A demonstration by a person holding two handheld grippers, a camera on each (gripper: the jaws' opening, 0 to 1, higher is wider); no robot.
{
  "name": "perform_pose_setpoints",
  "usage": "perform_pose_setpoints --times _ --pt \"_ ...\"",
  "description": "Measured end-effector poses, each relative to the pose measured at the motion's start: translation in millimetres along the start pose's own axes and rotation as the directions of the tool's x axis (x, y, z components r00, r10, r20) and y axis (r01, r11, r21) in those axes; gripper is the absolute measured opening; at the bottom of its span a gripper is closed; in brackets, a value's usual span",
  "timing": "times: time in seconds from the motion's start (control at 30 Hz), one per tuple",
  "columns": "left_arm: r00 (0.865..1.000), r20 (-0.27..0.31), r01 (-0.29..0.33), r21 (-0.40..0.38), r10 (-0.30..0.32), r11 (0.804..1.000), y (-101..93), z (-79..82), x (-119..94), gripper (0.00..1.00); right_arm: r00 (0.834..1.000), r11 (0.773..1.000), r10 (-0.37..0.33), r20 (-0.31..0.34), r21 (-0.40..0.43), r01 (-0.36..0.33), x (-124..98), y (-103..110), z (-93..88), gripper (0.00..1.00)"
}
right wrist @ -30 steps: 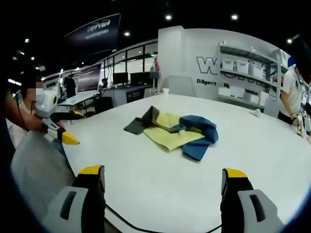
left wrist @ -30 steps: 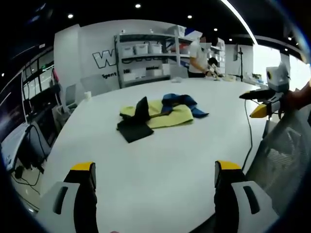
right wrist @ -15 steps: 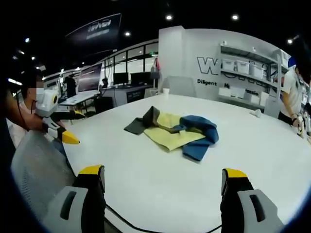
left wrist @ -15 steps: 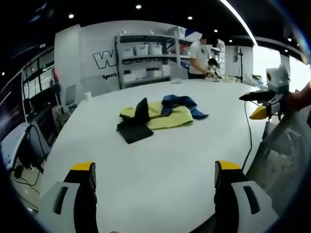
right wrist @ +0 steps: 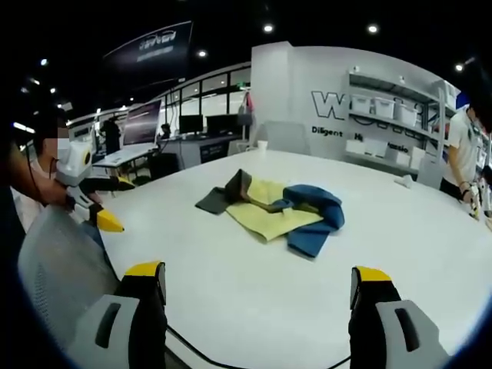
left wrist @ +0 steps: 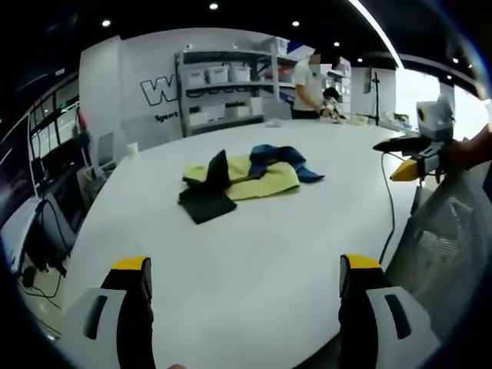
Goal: Fold the garment on the visible template until the final outline fits inside the template.
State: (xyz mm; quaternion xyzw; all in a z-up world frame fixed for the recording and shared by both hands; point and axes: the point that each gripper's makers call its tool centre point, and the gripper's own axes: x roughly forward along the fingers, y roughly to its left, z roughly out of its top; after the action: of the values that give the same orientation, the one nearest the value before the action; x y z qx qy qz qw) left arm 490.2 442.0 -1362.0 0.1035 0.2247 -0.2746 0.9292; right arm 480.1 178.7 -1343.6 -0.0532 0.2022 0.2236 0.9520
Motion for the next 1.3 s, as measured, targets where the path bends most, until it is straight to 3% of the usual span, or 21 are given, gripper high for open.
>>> perform_pose_setpoints --times 0.3,0.5,1.03,1.3 --pt "1.000 -0.009 0.019 0.008 -0.019 1.000 0.7 4.8 3 0.99 1.000 1.000 0.002 -0.008 -0.016 -0.003 -2 1 3.1 0.96" --pt "1.000 -0.004 0.025 0.014 -0.025 1.000 6.2 12.1 8 0.99 1.000 0.999 0.010 -0.004 -0.034 -0.010 3 -1 14.9 0.91" --pt "0.996 -0.008 0.087 0.100 -0.087 0.991 10.4 35.9 32 0.90 0.998 0.991 0.055 -0.014 -0.120 -0.057 30 -18 44.7 0.84" --pt "0.996 -0.003 0.086 0.102 -0.086 0.991 19.2 49.1 48 0.84 0.995 0.978 0.085 -0.057 -0.189 -0.094 47 -23 49.2 0.78"
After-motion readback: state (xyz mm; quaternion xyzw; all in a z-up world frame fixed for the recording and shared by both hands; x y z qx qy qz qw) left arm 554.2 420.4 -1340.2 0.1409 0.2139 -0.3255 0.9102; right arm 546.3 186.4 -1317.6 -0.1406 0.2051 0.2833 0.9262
